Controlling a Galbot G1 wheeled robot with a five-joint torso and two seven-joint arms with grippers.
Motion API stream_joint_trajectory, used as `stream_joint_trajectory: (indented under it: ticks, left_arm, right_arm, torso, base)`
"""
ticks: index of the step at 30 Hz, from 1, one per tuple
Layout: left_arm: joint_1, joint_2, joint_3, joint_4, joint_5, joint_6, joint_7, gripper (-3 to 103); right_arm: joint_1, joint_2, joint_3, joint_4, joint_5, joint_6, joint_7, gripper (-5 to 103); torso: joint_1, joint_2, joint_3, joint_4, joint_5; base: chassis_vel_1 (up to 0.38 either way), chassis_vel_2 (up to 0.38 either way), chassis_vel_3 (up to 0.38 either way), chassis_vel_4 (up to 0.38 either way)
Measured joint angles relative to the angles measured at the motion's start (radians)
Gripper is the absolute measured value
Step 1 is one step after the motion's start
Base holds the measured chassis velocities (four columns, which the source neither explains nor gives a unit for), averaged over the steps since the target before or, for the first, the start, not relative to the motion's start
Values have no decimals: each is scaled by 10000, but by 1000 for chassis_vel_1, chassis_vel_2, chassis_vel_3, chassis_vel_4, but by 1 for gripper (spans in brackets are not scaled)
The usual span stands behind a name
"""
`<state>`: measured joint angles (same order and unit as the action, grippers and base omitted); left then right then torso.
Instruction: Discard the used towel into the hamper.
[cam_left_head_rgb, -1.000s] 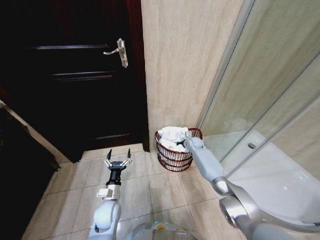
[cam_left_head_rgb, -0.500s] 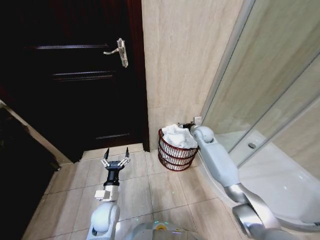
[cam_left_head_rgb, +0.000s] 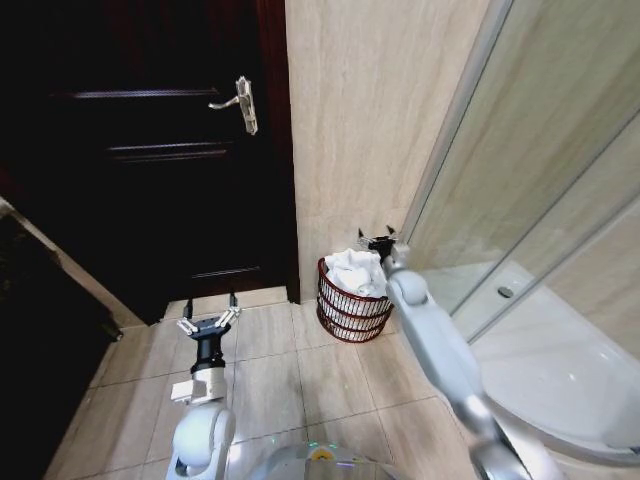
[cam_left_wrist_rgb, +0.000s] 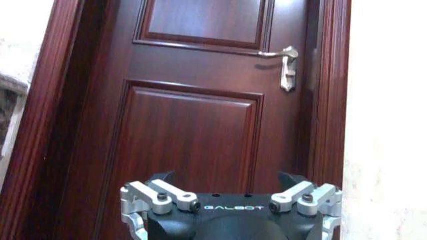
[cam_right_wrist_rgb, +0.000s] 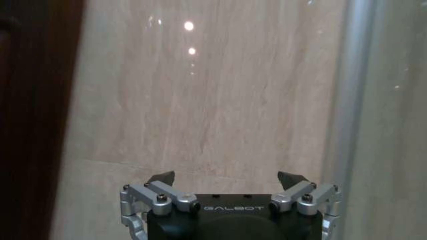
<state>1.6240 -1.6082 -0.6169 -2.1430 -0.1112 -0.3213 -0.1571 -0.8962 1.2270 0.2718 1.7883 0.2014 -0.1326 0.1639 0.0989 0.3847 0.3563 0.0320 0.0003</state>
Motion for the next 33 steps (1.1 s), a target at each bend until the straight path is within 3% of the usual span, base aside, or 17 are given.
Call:
stream_joint_trajectory:
  ticks: [1, 3, 7, 12, 18, 27, 33]
  left_arm:
    - [3, -1, 8, -1, 0, 12, -18, 100]
    - [56, 0, 23, -4, -21, 117, 50, 100]
    - [101, 1, -27, -137, -27, 459, 335, 100]
    - [137, 12, -87, -640, 14, 1249, 591, 100]
    - [475, 204, -104, -1077, -168, 1749, 743, 100]
    - [514, 336, -249, -1449, -483, 2185, 888, 100]
    - [450, 409, -222, -1504, -565, 2316, 847, 100]
  right_arm:
    - [-212, -10, 85, 240, -26, -6, 7, 100]
    - [-2238, 28, 1103, 2082, -356, -121, -108, 100]
    - [-3353, 174, 1789, 2759, -812, -63, -153, 100]
    - [-3885, 27, 2272, 3594, -799, -604, 142, 100]
    - [-4394, -119, 2492, 4345, -347, -1060, 575, 100]
    - [-5147, -399, 3056, 5170, 174, -1167, 627, 100]
    - [-5418, -264, 3042, 5376, 26, -1202, 616, 100]
  torso:
    - [-1, 0, 0, -2, 0]
    - [-2, 1, -2, -6, -3]
    - [-3, 1, -1, -7, -1]
    - [51, 145, 84, -6, -2]
    - [146, 396, 242, -5, -2]
    - [294, 797, 494, -6, -3]
    - [386, 1079, 684, -6, -3]
  base:
    - [0, 0, 0, 0]
    - [0, 0, 0, 0]
    - [0, 0, 0, 0]
    - [0, 0, 0, 0]
    - [0, 0, 0, 0]
    - [0, 0, 0, 0]
    - [0, 0, 0, 0]
